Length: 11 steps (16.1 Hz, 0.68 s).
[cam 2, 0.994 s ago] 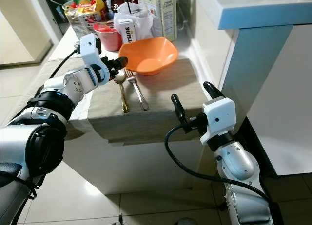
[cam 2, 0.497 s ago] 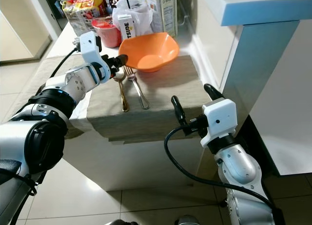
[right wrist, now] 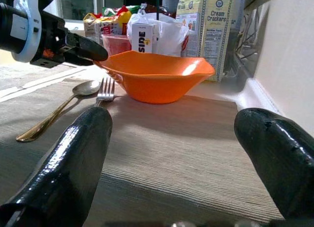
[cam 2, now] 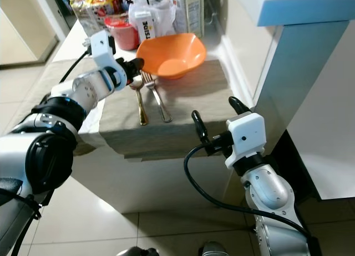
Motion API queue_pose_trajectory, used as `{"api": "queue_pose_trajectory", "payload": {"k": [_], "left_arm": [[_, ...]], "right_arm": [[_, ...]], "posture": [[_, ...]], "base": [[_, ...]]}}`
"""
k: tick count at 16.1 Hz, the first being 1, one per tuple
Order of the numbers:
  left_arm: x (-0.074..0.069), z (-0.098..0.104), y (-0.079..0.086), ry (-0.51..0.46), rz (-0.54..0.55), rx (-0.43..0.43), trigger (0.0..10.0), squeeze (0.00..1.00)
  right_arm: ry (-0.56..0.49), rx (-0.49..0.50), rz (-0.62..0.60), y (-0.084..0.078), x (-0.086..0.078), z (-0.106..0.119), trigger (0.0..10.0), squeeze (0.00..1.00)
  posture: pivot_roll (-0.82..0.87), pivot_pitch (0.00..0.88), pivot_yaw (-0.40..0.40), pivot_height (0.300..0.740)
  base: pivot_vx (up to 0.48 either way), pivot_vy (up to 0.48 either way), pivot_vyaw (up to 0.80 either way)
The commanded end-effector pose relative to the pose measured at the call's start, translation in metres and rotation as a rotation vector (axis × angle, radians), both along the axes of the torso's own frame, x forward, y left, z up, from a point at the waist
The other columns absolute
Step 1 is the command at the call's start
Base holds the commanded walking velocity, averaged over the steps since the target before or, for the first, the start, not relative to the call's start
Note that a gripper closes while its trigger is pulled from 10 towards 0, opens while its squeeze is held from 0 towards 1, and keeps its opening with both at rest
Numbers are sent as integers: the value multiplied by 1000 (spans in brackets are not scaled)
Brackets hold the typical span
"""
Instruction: Setting the table
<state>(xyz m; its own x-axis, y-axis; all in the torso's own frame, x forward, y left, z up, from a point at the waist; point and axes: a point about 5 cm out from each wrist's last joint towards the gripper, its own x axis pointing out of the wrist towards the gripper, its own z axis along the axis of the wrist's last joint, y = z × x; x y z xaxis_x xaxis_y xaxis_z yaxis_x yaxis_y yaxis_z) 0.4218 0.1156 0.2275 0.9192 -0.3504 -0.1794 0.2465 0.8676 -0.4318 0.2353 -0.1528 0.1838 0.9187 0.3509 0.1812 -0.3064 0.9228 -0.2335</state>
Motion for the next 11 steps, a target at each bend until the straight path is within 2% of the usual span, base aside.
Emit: {"api": "queue_pose_trajectory", "payload": {"k": [1, 8, 10, 11], "left_arm": [[1, 6, 2, -1, -2, -9, 0, 0], [2, 17, 3, -39, -17, 4, 0, 0], [3, 23, 4, -80, -34, 59, 0, 0], [4, 26, 7, -108, -22, 140, 1804, 0]], "right_arm": [[-9, 3, 7, 4, -1, 4, 10000, 0], [0, 1, 18, 7, 3, 2, 10000, 0], [5, 0, 20, 8, 3, 0, 10000, 0], [7, -1, 22, 8, 3, 0, 10000, 0]], "posture": [[-308, 104, 143, 740], [-288, 105, 139, 740], [-285, 103, 138, 740], [-283, 96, 135, 740]], "base": [[0, 0, 0], [0, 0, 0], [0, 0, 0], [0, 0, 0]]}}
